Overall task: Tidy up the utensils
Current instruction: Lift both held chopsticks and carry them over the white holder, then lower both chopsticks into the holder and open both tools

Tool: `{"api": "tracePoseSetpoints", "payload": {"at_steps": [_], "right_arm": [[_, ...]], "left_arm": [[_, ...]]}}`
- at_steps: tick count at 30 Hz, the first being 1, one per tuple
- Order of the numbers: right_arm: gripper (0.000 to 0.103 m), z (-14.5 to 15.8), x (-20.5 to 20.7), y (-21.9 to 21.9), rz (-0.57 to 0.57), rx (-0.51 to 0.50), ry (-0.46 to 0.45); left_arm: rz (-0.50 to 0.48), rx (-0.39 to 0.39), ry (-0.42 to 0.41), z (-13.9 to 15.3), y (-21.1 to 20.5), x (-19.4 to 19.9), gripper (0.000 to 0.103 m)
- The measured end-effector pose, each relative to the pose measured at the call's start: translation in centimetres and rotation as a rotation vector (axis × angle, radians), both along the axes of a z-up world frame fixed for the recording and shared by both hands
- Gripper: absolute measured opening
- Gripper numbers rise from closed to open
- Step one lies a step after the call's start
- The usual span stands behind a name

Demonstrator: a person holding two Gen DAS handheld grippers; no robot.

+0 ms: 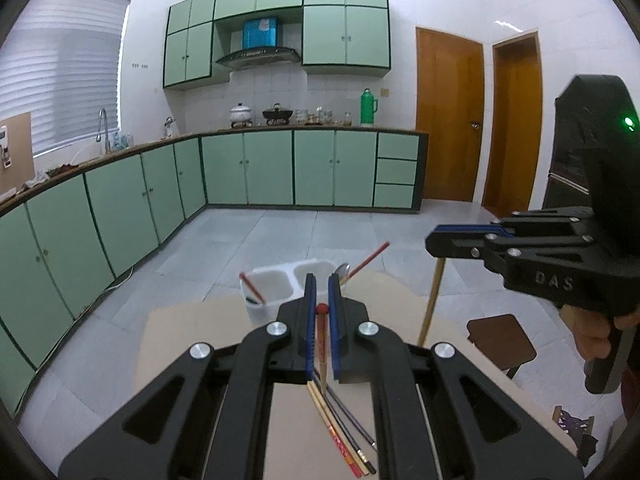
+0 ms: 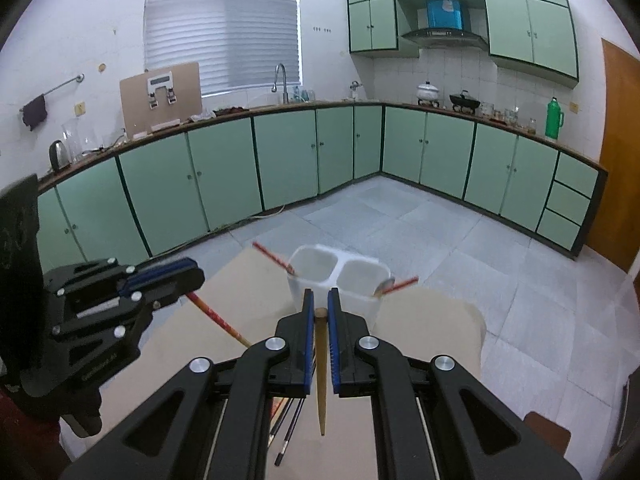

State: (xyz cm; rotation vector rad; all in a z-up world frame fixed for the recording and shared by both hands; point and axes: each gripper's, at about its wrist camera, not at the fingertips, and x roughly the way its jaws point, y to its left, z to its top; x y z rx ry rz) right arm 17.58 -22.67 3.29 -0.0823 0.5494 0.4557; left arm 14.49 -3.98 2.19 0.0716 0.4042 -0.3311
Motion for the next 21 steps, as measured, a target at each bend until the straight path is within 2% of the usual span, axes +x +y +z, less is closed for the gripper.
{"api": "tracePoseSetpoints", "payload": {"at_steps": [7,14,18,21], "right_arm": [[0.007,4.4,1.7,-0.2,-0.016,0.020,-0.084],[0.006,8.4,4.8,-0.2,-0.067,0.085,-0.201],[0.006,8.7,7.2,0.0,-0.098,0.115,-0.223],[0.006,7.7,9.7,0.3,-0.120,0.121,-0.216]], "left_arm": [[-0.002,0.005,-0.093,3.8,-0.7,1.1,0.005],[0.040,0.006,-0.185,7.4,-1.2,4.3,0.005],[0.074,0.005,-0.218,8.3,-1.5,7.0,0.005],[0.089,0.004,-0.214,7.8,-1.8,9.0,0.005]]}}
